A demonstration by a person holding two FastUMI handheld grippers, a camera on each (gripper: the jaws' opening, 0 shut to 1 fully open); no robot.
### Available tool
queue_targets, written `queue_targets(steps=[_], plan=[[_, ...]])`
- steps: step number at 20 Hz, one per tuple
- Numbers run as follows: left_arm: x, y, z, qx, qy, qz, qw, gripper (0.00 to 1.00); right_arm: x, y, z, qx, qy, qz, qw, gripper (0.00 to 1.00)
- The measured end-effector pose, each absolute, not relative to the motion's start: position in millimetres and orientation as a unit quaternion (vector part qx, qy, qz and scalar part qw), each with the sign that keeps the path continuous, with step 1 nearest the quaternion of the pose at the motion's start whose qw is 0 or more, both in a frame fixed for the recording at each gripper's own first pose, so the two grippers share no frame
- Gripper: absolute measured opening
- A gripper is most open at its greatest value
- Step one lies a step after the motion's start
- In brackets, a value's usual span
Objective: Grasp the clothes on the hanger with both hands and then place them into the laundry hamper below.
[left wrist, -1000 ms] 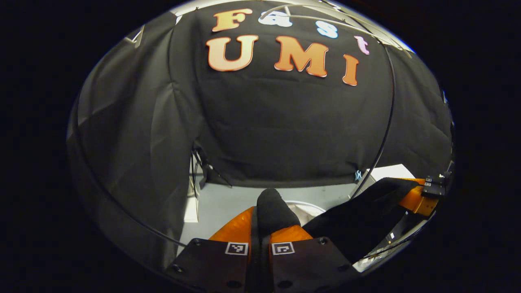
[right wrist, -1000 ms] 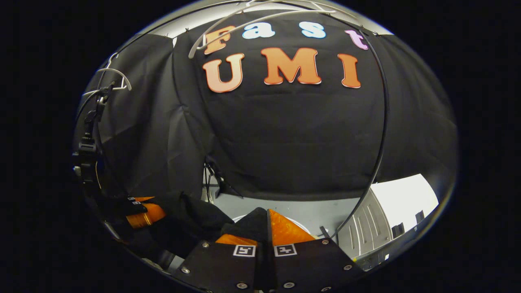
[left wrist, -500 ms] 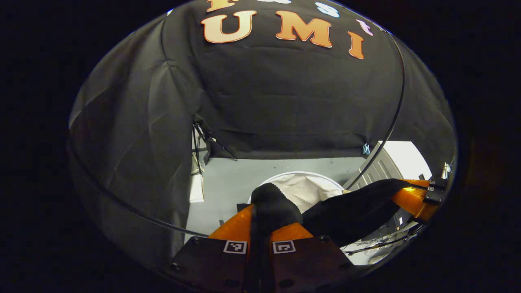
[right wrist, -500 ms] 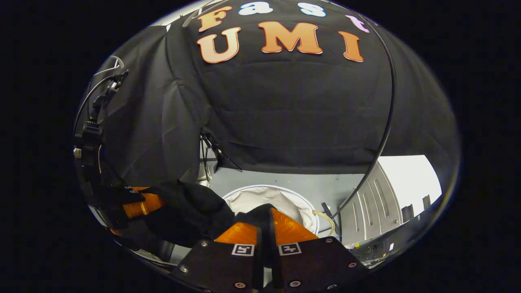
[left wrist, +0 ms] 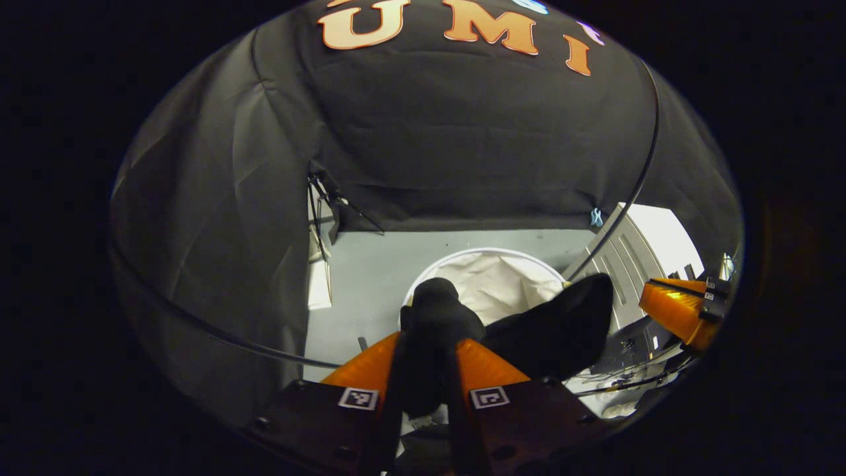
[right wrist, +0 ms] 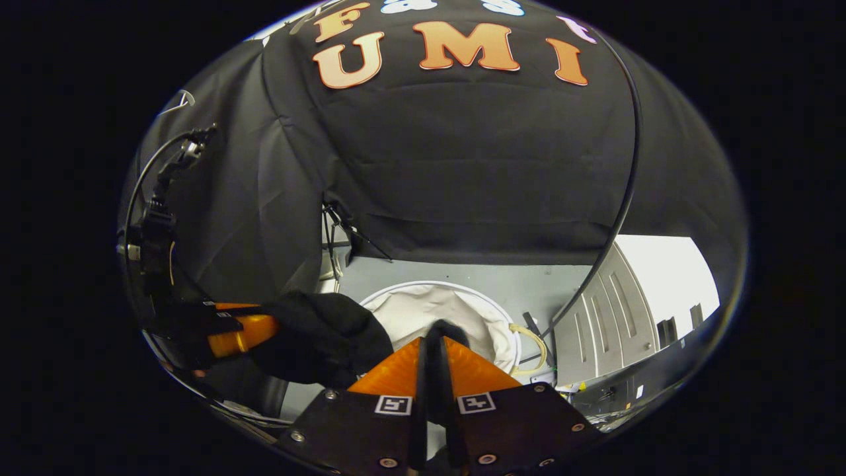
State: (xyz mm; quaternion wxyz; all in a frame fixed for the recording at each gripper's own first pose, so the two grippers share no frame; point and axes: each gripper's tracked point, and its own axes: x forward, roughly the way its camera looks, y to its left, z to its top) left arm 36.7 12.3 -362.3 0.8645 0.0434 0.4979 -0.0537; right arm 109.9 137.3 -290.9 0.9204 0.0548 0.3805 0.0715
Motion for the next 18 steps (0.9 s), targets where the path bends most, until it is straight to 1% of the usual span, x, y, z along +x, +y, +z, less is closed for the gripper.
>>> queue_targets(steps=[3, 4, 5, 6, 7, 8, 9, 11, 14, 18], plan=[[31.7, 20.6, -370.0, 0.052, 0.506, -0.041, 0.860, 0.61, 103.1, 139.1, -294.2, 0.051, 0.389, 0.075, 0.917, 0.27], [31.2, 27.2, -370.4, 0.053, 0.507, -0.030, 0.860, 0.69, 103.5, 139.4, -296.5, 0.050, 0.392, 0.075, 0.916, 0.24], [29.5, 30.4, -371.1, 0.049, 0.509, -0.021, 0.859, 0.74, 104.2, 138.6, -297.1, 0.050, 0.392, 0.074, 0.916, 0.41], [28.0, 32.0, -372.0, 0.041, 0.512, -0.014, 0.858, 0.80, 105.6, 138.2, -298.8, 0.051, 0.392, 0.073, 0.916, 0.45], [26.2, 33.3, -372.5, 0.032, 0.514, -0.008, 0.857, 0.85, 103.1, 138.4, -295.9, 0.052, 0.394, 0.073, 0.915, 0.46], [26.1, 35.8, -372.5, 0.028, 0.516, 0.000, 0.856, 0.88, 102.6, 137.2, -297.0, 0.052, 0.395, 0.072, 0.914, 0.59], [24.1, 38.7, -372.2, 0.025, 0.517, 0.003, 0.856, 0.89, 102.6, 135.8, -295.0, 0.053, 0.394, 0.069, 0.915, 0.71], [25.5, 38.5, -367.5, 0.016, 0.510, 0.000, 0.860, 0.89, 103.2, 134.2, -293.3, 0.057, 0.392, 0.066, 0.916, 0.85], [34.2, 29.9, -345.5, 0.005, 0.478, -0.012, 0.878, 0.89, 105.7, 127.4, -283.0, 0.065, 0.383, 0.058, 0.920, 0.86], [55.4, 19.5, -302.4, -0.007, 0.424, -0.021, 0.905, 0.89, 115.9, 110.6, -246.0, 0.076, 0.349, 0.038, 0.933, 0.86]])
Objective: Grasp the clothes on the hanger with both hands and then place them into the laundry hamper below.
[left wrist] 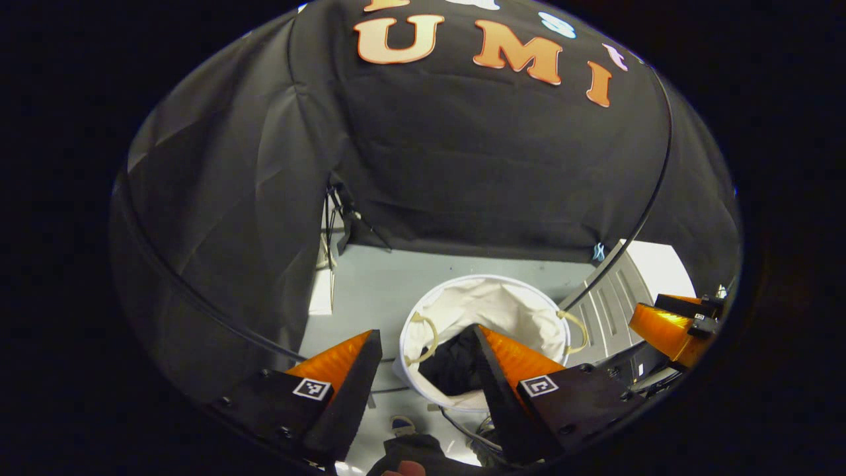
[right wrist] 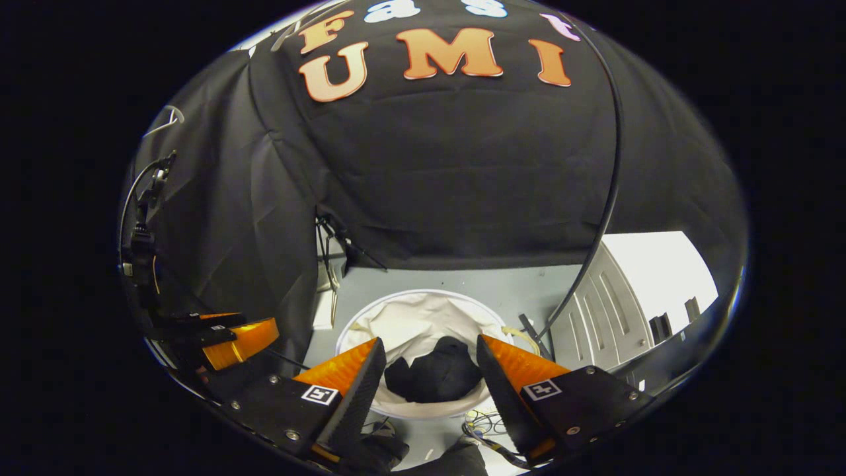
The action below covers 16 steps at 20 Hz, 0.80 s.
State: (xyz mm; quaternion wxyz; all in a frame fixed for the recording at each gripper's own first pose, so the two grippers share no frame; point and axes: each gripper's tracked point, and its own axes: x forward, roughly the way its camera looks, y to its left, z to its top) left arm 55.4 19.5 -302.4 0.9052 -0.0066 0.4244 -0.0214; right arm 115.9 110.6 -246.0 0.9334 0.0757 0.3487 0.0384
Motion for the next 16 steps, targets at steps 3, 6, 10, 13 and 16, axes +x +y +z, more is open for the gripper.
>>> queue_targets(steps=[3, 6, 10, 13, 16], plan=[[72.5, 12.9, -268.1, -0.017, 0.384, -0.026, 0.923, 0.89, 125.1, 96.4, -215.6, 0.080, 0.320, 0.027, 0.944, 0.87], [88.3, 3.5, -232.1, -0.027, 0.346, -0.034, 0.937, 0.89, 133.4, 82.2, -177.0, 0.078, 0.280, 0.015, 0.957, 0.86], [110.2, -5.3, -174.2, -0.048, 0.288, -0.044, 0.956, 0.90, 143.5, 65.6, -118.5, 0.042, 0.221, 0.005, 0.974, 0.86], [129.5, -5.2, -125.8, -0.056, 0.240, -0.040, 0.968, 0.90, 152.7, 55.9, -65.5, 0.034, 0.169, -0.005, 0.985, 0.86], [143.0, -5.9, -84.7, -0.059, 0.195, -0.042, 0.978, 0.95, 153.2, 46.1, -14.3, 0.031, 0.111, -0.017, 0.993, 0.86]])
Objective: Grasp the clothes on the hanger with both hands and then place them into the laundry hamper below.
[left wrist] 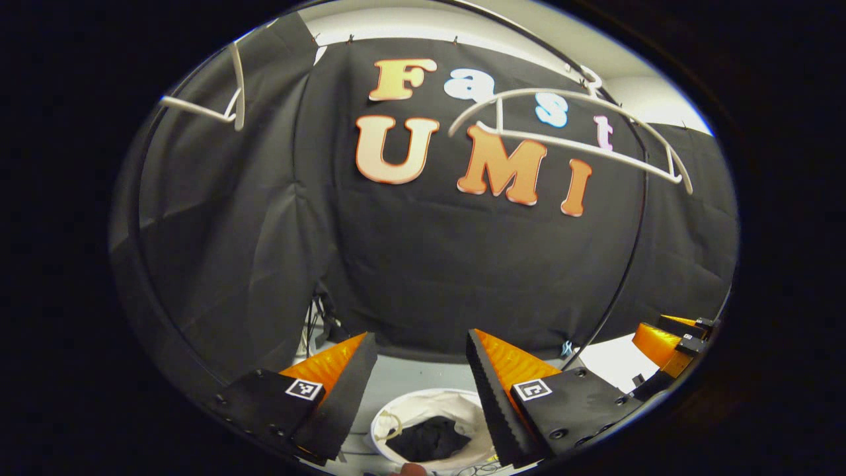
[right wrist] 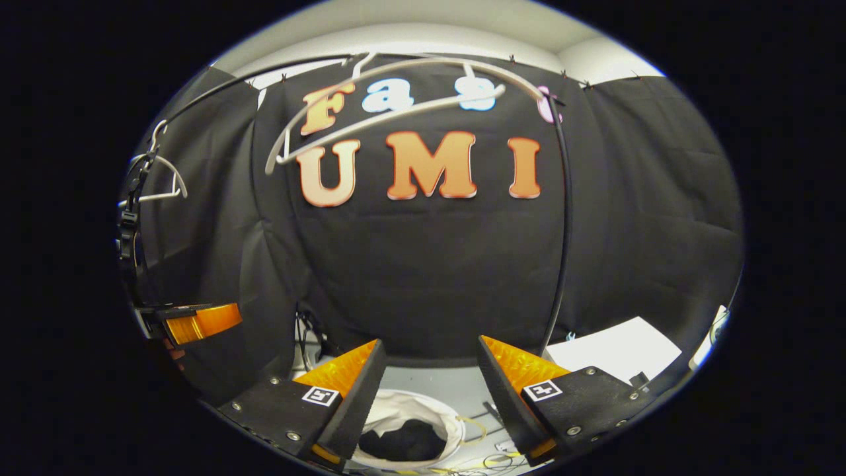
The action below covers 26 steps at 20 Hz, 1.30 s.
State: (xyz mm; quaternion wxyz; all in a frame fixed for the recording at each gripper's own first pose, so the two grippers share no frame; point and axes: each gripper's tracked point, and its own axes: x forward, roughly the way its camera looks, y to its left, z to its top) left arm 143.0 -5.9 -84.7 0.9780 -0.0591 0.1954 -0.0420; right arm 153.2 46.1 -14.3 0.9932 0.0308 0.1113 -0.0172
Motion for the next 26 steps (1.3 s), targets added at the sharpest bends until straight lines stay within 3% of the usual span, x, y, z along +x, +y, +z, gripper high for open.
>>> queue_targets(steps=[1, 2, 3, 5, 6, 7, 8, 9, 12, 13, 15, 16, 17, 18, 19, 26], plan=[[145.8, -6.8, -71.9, -0.059, 0.185, -0.044, 0.980, 0.89, 153.3, 43.4, -1.4, 0.031, 0.100, -0.020, 0.994, 0.86], [147.4, -8.3, -61.2, -0.060, 0.175, -0.046, 0.982, 0.95, 153.0, 39.0, 7.5, 0.031, 0.090, -0.027, 0.995, 0.86], [150.1, -10.4, -49.8, -0.062, 0.165, -0.050, 0.983, 0.89, 151.4, 36.0, 19.2, 0.033, 0.077, -0.030, 0.996, 0.86], [147.5, -15.3, -31.7, -0.061, 0.145, -0.055, 0.986, 0.89, 147.6, 30.3, 44.6, 0.037, 0.050, -0.035, 0.997, 0.86], [145.6, -16.6, -22.7, -0.059, 0.135, -0.058, 0.987, 0.84, 146.9, 27.1, 55.6, 0.038, 0.039, -0.037, 0.998, 0.86], [147.1, -17.7, -13.1, -0.057, 0.126, -0.059, 0.989, 0.89, 147.3, 23.8, 65.8, 0.036, 0.031, -0.040, 0.998, 0.86], [148.7, -18.8, -4.6, -0.053, 0.117, -0.059, 0.990, 0.95, 145.2, 19.8, 74.4, 0.035, 0.023, -0.044, 0.998, 0.95], [149.5, -21.5, 1.5, -0.050, 0.108, -0.062, 0.991, 0.89, 145.9, 15.3, 84.9, 0.036, 0.014, -0.047, 0.998, 0.77], [148.7, -29.1, 23.1, -0.043, 0.082, -0.069, 0.993, 0.89, 136.9, 10.8, 109.1, 0.047, -0.009, -0.049, 0.998, 0.86], [147.6, -31.9, 28.0, -0.043, 0.076, -0.072, 0.994, 0.89, 134.6, 8.3, 115.3, 0.049, -0.016, -0.050, 0.997, 0.95], [147.7, -36.8, 35.3, -0.044, 0.065, -0.080, 0.994, 0.85, 127.5, 1.5, 124.2, 0.049, -0.027, -0.057, 0.997, 0.95], [147.4, -37.6, 39.1, -0.043, 0.060, -0.082, 0.994, 0.83, 124.4, -1.1, 127.0, 0.047, -0.029, -0.060, 0.997, 0.86], [146.1, -38.2, 42.4, -0.039, 0.056, -0.083, 0.994, 0.83, 120.8, -2.4, 130.4, 0.045, -0.032, -0.063, 0.997, 0.86], [144.7, -39.3, 47.0, -0.035, 0.049, -0.084, 0.995, 0.89, 117.2, -2.9, 133.7, 0.041, -0.035, -0.065, 0.996, 0.86], [142.7, -39.2, 51.2, -0.029, 0.043, -0.083, 0.995, 0.83, 113.2, -3.7, 137.9, 0.037, -0.039, -0.067, 0.996, 0.86], [132.0, -40.8, 64.6, -0.035, 0.027, -0.093, 0.995, 0.89, 91.2, -1.3, 158.6, 0.023, -0.058, -0.074, 0.995, 0.86]])
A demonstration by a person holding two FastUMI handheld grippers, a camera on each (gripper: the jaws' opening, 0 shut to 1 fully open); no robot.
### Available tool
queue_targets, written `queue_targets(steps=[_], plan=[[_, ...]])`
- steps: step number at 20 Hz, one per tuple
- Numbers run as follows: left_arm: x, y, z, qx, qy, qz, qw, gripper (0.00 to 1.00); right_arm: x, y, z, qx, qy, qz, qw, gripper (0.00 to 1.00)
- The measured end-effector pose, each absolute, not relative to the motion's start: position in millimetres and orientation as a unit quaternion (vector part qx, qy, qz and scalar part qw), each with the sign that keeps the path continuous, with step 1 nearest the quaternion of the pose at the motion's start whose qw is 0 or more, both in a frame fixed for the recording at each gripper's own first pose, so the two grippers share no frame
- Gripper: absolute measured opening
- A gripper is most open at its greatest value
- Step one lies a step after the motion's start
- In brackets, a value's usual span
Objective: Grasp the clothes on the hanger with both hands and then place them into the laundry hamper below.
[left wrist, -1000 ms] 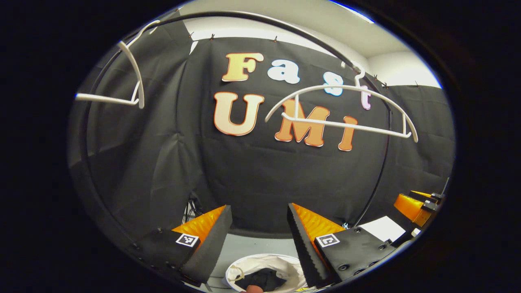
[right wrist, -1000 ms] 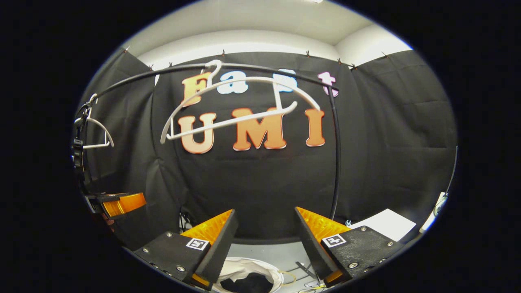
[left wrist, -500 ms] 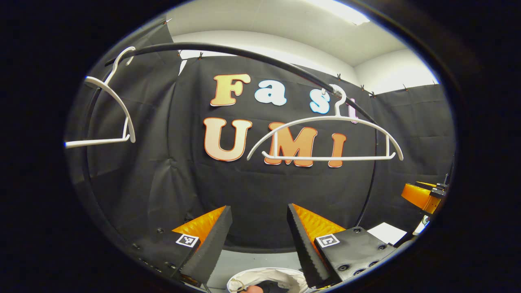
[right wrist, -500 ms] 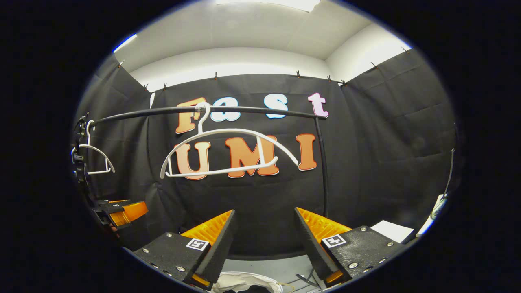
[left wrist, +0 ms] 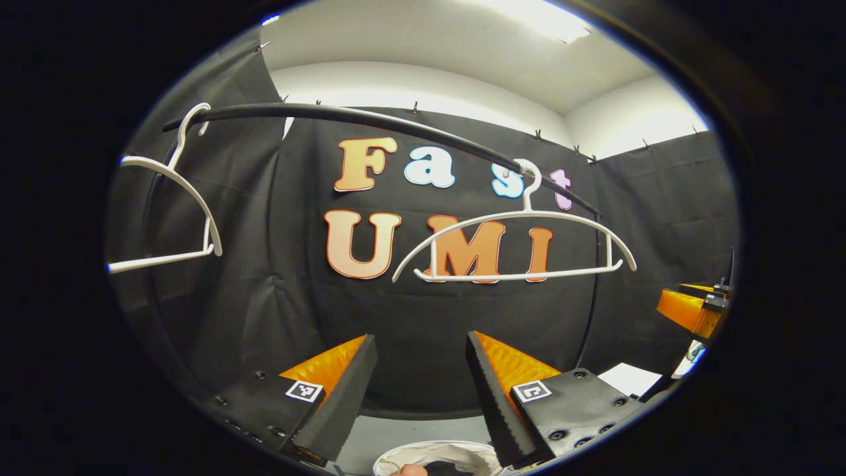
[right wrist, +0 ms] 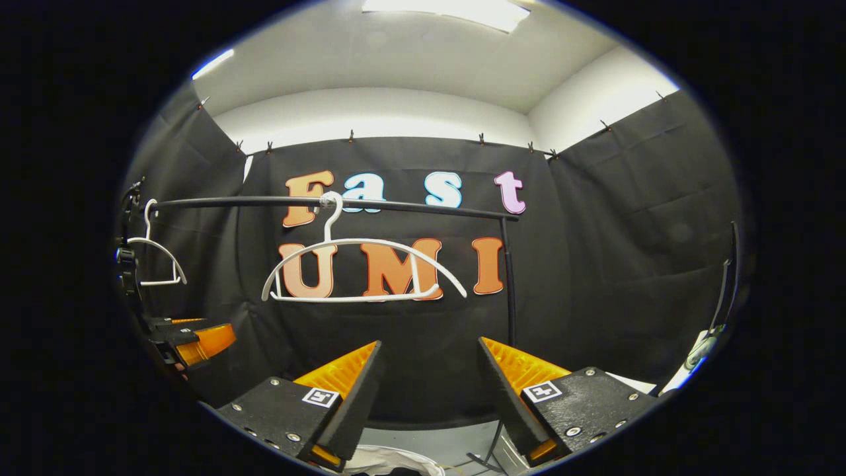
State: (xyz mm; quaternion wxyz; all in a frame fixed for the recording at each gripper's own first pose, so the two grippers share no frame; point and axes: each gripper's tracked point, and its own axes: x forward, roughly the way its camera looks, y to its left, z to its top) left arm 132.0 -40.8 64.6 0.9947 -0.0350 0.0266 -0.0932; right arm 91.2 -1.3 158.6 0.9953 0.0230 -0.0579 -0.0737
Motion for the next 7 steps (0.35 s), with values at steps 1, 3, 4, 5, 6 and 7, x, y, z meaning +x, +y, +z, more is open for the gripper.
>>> queue_targets(steps=[1, 3, 4, 5, 6, 7], plan=[[127.6, -40.6, 67.0, -0.036, 0.024, -0.093, 0.995, 0.89, 89.4, -0.3, 159.2, 0.020, -0.058, -0.074, 0.995, 0.86], [122.7, -37.0, 70.7, -0.038, 0.020, -0.089, 0.995, 0.89, 86.5, 0.0, 157.5, 0.016, -0.057, -0.074, 0.995, 0.86], [122.3, -35.9, 71.5, -0.040, 0.018, -0.088, 0.995, 0.89, 86.0, 1.3, 157.3, 0.015, -0.057, -0.073, 0.996, 0.86], [121.3, -34.5, 71.0, -0.042, 0.017, -0.087, 0.995, 0.89, 85.8, 2.7, 156.7, 0.014, -0.056, -0.073, 0.996, 0.86], [120.5, -33.4, 71.3, -0.046, 0.016, -0.086, 0.995, 0.95, 84.6, 4.8, 156.4, 0.015, -0.055, -0.071, 0.996, 0.86], [119.2, -32.6, 70.6, -0.048, 0.017, -0.086, 0.995, 0.95, 84.8, 6.8, 156.1, 0.018, -0.055, -0.069, 0.996, 0.86]])
